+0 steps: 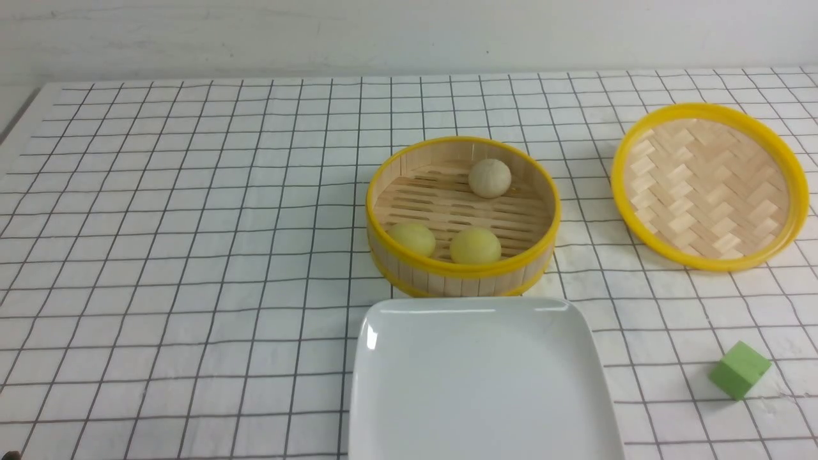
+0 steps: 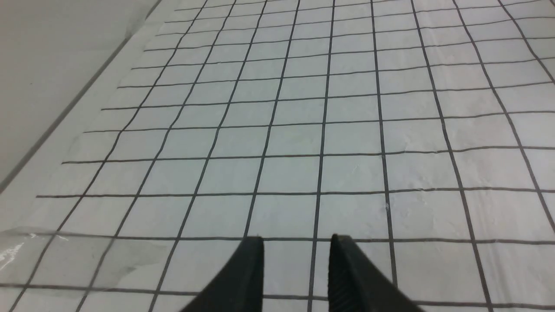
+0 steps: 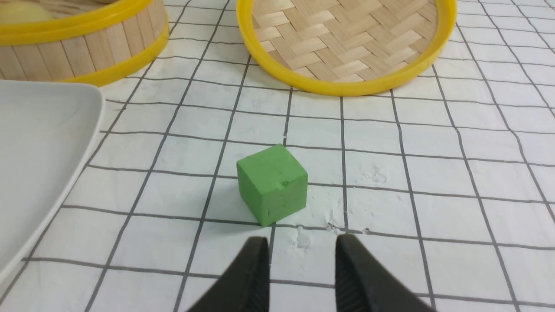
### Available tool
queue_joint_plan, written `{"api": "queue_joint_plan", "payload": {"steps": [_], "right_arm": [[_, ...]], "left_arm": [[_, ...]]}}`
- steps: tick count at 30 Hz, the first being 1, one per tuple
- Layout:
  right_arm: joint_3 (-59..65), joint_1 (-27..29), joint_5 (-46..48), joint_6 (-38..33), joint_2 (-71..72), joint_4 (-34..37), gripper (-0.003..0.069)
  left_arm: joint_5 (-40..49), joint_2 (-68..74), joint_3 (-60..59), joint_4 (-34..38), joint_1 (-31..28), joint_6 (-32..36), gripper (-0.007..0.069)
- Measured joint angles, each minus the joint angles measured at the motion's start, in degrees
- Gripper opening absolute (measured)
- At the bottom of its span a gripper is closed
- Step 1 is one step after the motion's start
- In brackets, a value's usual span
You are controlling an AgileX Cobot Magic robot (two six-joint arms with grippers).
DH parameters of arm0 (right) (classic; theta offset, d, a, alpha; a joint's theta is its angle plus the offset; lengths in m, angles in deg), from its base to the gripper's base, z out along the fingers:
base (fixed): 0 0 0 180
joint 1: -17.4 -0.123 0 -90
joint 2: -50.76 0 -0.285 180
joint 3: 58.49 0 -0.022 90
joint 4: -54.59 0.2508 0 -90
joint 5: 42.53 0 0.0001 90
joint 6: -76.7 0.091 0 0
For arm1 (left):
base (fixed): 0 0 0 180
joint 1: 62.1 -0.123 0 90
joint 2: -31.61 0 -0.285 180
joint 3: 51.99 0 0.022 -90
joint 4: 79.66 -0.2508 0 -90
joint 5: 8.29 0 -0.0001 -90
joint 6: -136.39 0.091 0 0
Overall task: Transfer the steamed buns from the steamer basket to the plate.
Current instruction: Use the right arm to grab the steamed stuffed bun that is closest to it
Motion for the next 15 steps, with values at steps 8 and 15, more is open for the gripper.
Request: {"api": "queue_joint_plan", "payload": {"steps": [8, 15], "right_arm": [[0.0, 0.0, 0.0, 0.0, 0.0, 0.0, 0.0242], [0.0, 0.0, 0.0, 0.0, 0.0, 0.0, 0.0242]], "left_arm": [[0.0, 0.0, 0.0, 0.0, 0.0, 0.0, 0.0241], [0.1, 0.0, 0.0, -1.7, 0.0, 0.0, 0.0241]]}}
